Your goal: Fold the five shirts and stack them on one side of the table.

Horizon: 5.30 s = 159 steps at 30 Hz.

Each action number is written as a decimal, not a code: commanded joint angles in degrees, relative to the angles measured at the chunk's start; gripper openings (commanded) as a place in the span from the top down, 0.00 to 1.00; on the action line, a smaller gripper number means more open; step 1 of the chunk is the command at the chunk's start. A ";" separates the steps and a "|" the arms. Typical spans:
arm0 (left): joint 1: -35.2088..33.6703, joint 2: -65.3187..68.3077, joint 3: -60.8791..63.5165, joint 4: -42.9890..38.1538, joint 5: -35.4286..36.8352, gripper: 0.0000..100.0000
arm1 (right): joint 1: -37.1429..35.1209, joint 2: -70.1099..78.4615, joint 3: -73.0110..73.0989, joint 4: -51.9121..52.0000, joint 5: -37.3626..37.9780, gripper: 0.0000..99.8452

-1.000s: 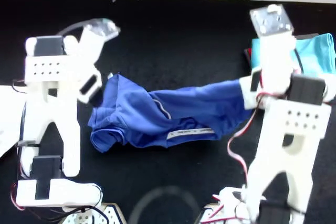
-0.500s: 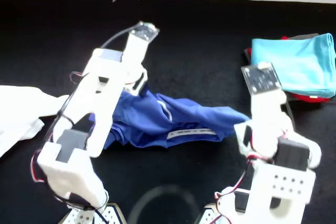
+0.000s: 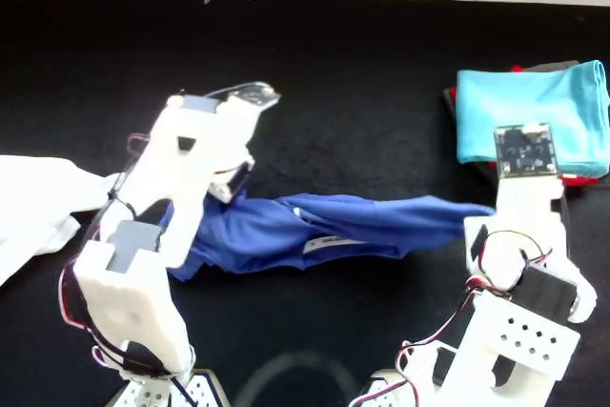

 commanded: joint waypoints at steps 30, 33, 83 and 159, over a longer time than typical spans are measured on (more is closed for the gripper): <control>-4.18 -30.64 18.24 18.20 -16.26 0.99 | 3.30 57.36 -83.12 27.74 -3.34 0.99; -4.26 -30.64 21.58 18.02 -19.52 0.99 | 1.19 50.51 -74.42 27.65 -3.25 0.99; 11.21 33.27 -47.87 14.15 -10.55 0.82 | -5.41 -9.01 11.12 16.57 1.05 0.99; -1.98 -27.21 25.19 8.70 -7.65 0.99 | -16.40 4.88 -12.88 20.79 0.97 0.99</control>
